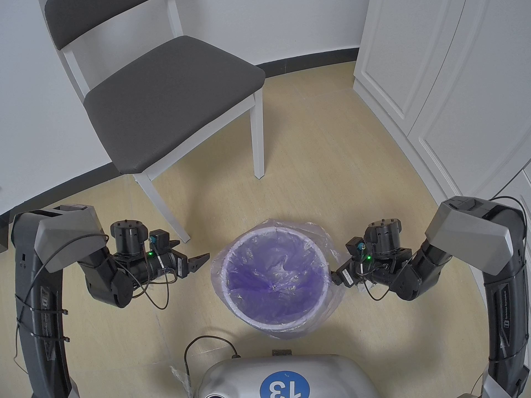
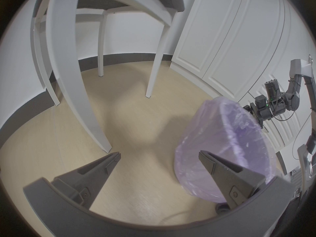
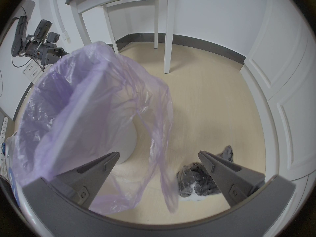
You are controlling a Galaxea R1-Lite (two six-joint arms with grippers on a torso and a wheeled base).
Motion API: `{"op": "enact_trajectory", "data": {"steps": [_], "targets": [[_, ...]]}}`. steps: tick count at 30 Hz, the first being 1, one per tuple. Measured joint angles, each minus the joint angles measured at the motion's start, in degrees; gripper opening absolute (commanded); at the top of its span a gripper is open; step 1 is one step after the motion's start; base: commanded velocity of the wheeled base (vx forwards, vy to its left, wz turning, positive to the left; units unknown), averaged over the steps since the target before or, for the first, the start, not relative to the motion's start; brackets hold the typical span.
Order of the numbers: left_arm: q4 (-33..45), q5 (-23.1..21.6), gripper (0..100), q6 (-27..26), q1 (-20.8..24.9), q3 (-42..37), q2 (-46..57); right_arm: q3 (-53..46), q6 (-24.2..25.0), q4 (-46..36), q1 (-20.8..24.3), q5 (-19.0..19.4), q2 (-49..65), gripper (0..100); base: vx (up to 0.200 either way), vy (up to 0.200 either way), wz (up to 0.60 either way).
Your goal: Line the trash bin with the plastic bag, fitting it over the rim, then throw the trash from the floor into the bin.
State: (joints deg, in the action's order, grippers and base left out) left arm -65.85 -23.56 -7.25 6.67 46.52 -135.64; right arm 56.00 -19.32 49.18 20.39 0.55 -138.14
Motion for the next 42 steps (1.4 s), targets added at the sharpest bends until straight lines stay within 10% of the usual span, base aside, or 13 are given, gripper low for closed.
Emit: {"op": "enact_trajectory", "data": {"steps": [15, 42], "targets": [[-22.58, -0.07, 100, 2.35, 3.55, -22.02, 7.86, -17.31, 1.95, 8.0, 0.0, -4.05, 12.09, 100, 0.0, 0.0, 0.0], [-23.1, 0.77, 100, 3.02, 5.34, -36.3, 18.16, -15.08, 22.87, 16.02, -5.81, -9.58, 2.26, 100, 0.0, 0.0, 0.0]]}}
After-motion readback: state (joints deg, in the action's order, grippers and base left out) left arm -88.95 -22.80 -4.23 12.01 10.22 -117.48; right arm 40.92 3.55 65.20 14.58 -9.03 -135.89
